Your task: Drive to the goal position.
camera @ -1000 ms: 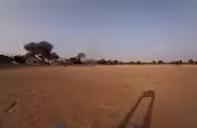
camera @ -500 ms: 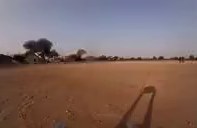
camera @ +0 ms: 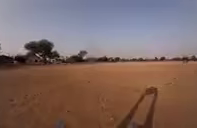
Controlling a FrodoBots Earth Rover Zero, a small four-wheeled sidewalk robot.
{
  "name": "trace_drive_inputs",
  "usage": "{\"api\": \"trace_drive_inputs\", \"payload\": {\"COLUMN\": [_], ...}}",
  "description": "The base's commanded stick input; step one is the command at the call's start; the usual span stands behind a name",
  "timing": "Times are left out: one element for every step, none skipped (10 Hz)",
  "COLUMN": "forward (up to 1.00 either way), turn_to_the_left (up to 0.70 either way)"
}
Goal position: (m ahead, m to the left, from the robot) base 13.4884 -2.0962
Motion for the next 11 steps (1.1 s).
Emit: {"api": "trace_drive_inputs", "payload": {"forward": [0.68, 0.68, 0.68, 0.68, 0.68, 0.68, 0.68, 0.68, 0.68, 0.68, 0.68], "turn_to_the_left": [0.00, 0.00, 0.00, 0.00, 0.00, 0.00, 0.00, 0.00, 0.00, 0.00, 0.00]}}
